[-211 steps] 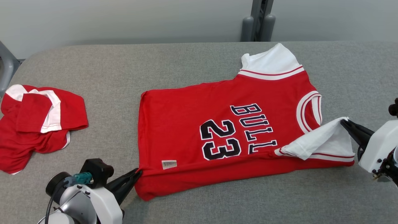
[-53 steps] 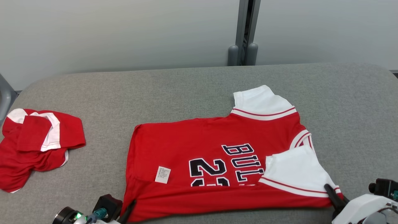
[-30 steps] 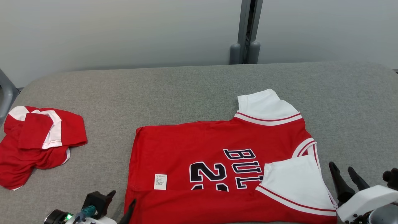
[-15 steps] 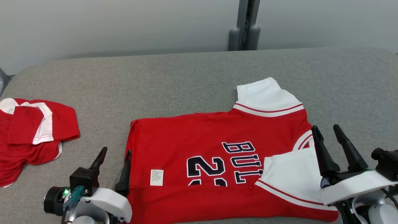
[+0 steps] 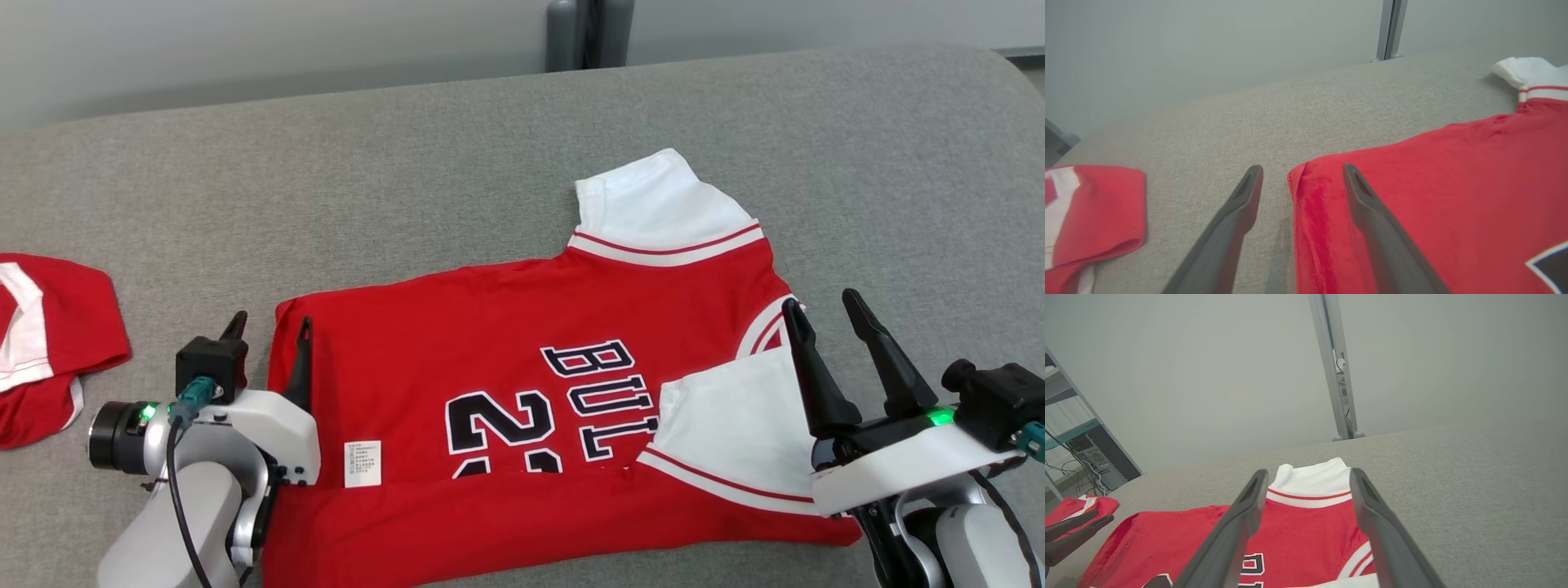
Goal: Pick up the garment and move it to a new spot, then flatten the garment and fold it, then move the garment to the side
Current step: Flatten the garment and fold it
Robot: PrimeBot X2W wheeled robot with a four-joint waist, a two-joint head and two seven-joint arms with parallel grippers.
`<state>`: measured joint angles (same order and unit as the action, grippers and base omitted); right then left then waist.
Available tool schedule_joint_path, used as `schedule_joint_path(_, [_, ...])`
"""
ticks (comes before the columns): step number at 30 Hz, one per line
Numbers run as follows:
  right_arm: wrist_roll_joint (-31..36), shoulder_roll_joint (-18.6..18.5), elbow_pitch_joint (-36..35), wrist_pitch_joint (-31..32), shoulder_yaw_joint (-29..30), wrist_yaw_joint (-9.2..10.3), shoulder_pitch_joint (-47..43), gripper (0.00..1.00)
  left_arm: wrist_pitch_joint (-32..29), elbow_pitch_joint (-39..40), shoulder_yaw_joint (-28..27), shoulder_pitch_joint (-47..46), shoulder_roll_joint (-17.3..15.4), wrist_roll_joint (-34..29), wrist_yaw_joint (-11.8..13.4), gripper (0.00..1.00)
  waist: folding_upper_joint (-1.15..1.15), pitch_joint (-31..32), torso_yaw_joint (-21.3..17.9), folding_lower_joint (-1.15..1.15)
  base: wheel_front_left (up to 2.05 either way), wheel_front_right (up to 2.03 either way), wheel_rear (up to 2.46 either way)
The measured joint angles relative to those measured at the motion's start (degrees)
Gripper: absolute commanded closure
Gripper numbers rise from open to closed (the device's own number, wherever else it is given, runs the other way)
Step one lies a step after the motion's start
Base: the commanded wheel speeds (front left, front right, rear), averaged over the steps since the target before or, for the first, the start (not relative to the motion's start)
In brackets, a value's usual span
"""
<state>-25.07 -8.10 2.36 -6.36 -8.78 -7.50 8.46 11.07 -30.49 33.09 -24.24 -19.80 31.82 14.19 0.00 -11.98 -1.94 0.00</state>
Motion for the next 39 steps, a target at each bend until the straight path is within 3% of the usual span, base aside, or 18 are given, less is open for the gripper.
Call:
schedule_joint_path(10, [0.41,0.4,0.36,-0.6,-0.75,0.0,1.0,0.0,-2.5,-10.53,1.04,-7.35,-0.04,-0.91,-1.4,0.0,0.0,-2.45,-2.98,0.0,0.0,0.0,0.0])
schedule_joint_path(21, [0.68,0.9,1.72,-1.26,-0.82,0.0,1.56,0.0,-1.38,-19.94,1.65,-12.05,0.27,-0.99,-4.13,0.0,0.0,-3.64,-4.29,0.0,0.0,0.0,0.0])
schedule_joint_path(22, [0.74,0.92,1.8,-1.27,-0.81,0.0,1.56,0.0,-1.3,-20.5,1.76,-12.35,0.38,-0.99,-4.38,0.03,0.0,-3.68,-4.3,0.0,0.0,0.0,0.0])
schedule_joint_path(23, [0.77,0.96,1.88,-1.27,-0.81,0.0,1.57,0.0,-1.21,-21.05,1.87,-12.65,0.54,-0.99,-4.56,0.14,0.0,-3.71,-4.28,0.0,0.0,0.0,0.0])
schedule_joint_path(26, [0.91,0.94,2.13,-1.26,-0.59,0.0,1.57,0.0,-1.22,-22.65,2.42,-13.29,0.96,-0.99,-5.66,0.8,0.0,-3.75,-4.15,0.0,0.0,0.0,0.0])
schedule_joint_path(27, [0.98,0.94,2.2,-1.24,-0.54,0.0,1.57,0.0,-1.22,-23.17,2.57,-13.56,1.07,-0.98,-6.11,0.98,0.0,-3.75,-4.09,0.0,0.0,0.0,0.0])
schedule_joint_path(32, [1.34,0.98,2.48,-0.99,-0.45,0.0,1.62,0.0,-0.26,-25.06,3.11,-14.01,2.26,-0.54,-7.98,1.0,0.0,-3.54,-3.71,0.0,0.0,0.0,0.0])
schedule_joint_path(39, [1.44,0.03,2.65,-0.08,1.16,0.0,2.29,0.0,2.81,-23.64,1.49,-14.39,3.87,1.09,-8.69,1.0,0.0,-2.87,-1.59,0.0,0.0,0.0,0.0])
